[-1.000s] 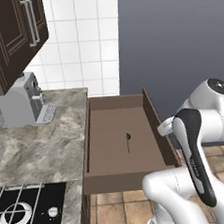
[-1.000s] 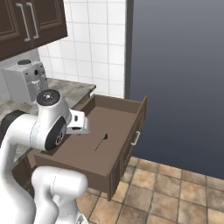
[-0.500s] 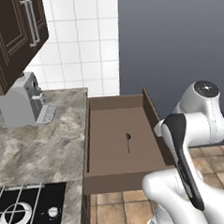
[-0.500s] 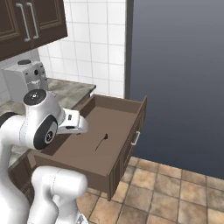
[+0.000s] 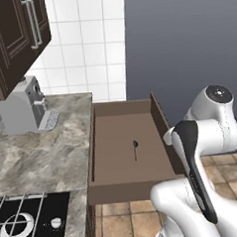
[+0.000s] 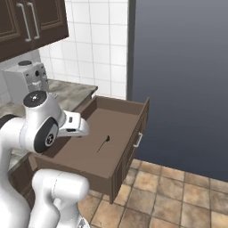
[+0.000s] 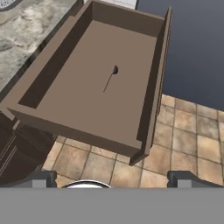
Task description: Pick up the metallic utensils from the counter and place them in the open drawer. Make sure not to pick up any wooden utensils.
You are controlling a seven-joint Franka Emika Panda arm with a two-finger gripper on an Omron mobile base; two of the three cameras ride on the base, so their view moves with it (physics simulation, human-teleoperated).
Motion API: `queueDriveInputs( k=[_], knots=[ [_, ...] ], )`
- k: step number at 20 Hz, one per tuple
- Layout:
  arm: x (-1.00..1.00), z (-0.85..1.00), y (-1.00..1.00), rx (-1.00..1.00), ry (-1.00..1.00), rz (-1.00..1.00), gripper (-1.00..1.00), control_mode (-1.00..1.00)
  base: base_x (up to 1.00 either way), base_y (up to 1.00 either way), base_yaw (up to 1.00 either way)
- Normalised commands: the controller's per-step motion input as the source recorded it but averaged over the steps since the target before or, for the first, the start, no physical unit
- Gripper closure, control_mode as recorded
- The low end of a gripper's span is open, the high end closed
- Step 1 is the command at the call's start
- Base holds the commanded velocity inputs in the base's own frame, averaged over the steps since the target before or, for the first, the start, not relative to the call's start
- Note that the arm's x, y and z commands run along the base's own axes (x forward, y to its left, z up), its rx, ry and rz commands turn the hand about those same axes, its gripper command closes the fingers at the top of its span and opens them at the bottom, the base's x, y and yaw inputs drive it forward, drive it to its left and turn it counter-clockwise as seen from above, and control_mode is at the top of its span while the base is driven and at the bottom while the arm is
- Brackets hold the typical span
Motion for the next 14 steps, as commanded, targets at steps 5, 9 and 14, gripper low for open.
queueDriveInputs(
  k=[5, 9, 14],
  knots=[
    [0.00, 0.00, 0.00, 0.00, 0.00, 0.00, -1.00, 1.00, -0.99, -0.35, -0.14],
    [0.00, 0.00, 0.00, 0.00, 0.00, 0.00, -1.00, 1.00, -0.95, -0.33, -0.35],
    [0.00, 0.00, 0.00, 0.00, 0.00, 0.00, -1.00, 1.00, -0.45, -0.11, -0.69]
  ],
)
